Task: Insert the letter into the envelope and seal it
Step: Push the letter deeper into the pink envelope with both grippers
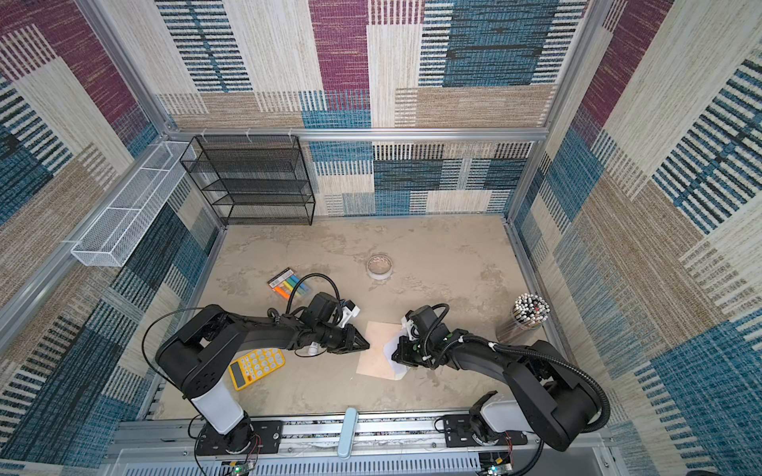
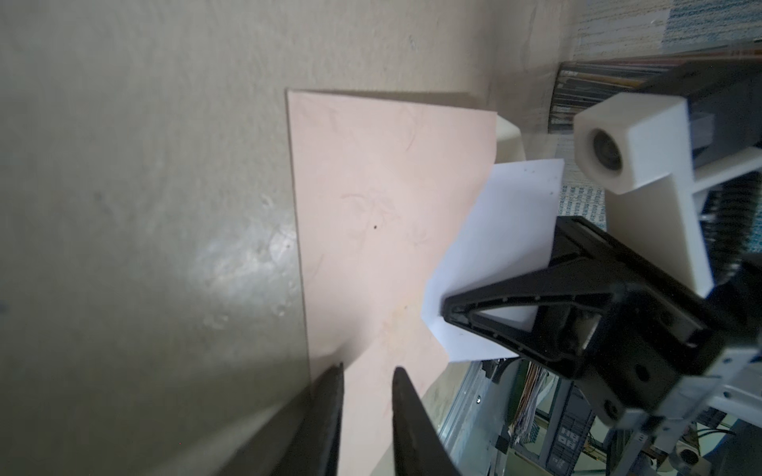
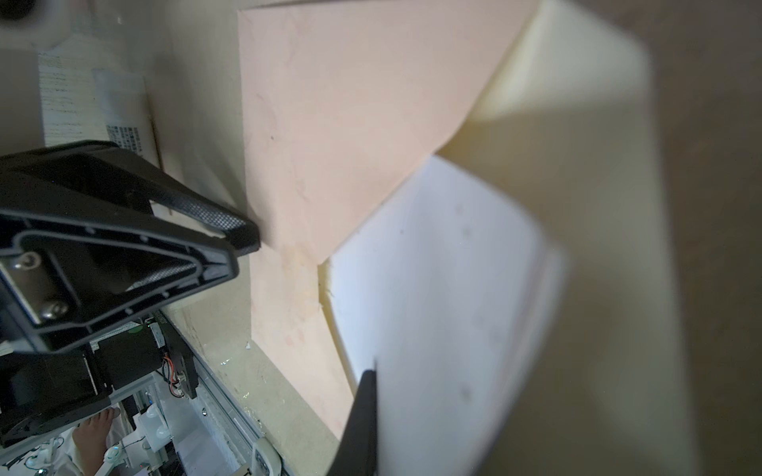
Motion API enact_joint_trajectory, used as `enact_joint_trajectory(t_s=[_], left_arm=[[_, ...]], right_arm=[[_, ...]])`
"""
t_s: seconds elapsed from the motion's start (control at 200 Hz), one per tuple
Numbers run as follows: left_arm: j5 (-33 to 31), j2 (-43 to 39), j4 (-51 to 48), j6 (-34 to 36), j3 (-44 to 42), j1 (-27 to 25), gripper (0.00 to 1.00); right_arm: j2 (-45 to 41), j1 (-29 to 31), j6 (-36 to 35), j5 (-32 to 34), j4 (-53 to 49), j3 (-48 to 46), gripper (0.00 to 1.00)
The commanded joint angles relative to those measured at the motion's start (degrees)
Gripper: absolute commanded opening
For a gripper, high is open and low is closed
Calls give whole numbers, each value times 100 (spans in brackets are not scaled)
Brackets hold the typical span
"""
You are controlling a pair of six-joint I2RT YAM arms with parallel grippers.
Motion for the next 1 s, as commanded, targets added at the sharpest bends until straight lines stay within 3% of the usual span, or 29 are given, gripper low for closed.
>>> enact_joint_trajectory(t_s=[0.0, 0.321, 0.466, 0.796, 0.997], left_arm=[[-683, 16, -924, 34, -33, 8, 26], [-744, -45, -1027, 56, -23, 8, 26], [-741, -45, -1044, 76, -6, 8, 26], [-752, -29, -1027, 71, 14, 8, 26], [-779, -62, -1001, 32, -19, 8, 26]], right_arm=[[-49, 4, 37, -86, 165, 23, 17], [-502, -150, -82, 172, -616, 115, 43], [-705, -322, -140, 202, -825, 55, 44], [-585, -391, 22, -45, -402, -177, 23], [-757, -500, 275, -114, -159, -386, 5]])
